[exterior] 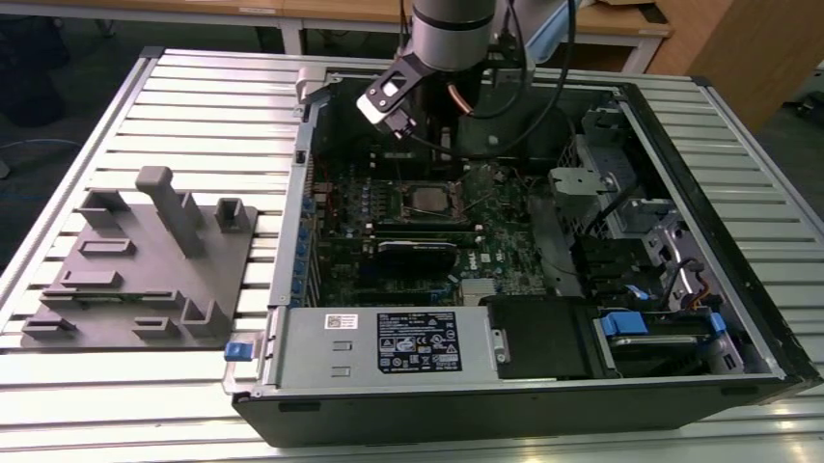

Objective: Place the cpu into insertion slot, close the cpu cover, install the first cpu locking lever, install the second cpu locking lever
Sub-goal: 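Close the cpu cover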

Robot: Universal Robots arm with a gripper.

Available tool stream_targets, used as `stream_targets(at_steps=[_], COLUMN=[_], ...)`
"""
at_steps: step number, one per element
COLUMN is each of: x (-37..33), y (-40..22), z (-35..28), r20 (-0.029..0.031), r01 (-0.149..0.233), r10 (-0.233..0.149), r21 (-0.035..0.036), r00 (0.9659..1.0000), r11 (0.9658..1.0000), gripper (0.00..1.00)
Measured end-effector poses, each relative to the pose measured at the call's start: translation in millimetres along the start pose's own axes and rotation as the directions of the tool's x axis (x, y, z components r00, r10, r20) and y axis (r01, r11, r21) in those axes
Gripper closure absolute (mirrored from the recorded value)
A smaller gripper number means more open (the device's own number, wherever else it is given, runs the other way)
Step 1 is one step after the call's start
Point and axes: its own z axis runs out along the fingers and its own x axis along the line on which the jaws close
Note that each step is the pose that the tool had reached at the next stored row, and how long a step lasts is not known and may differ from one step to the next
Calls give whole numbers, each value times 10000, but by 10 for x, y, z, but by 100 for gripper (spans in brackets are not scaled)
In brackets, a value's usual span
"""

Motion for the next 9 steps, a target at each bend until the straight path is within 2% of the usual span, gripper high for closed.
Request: stream_targets(at_steps=[5,9], x=[3,3], y=[4,4], z=[-65,-77], r20=[0,-2], r01=[0,0], r10=[0,0], r21=[-1,0], r00=[10000,10000], r11=[10000,10000], gripper=[89,89])
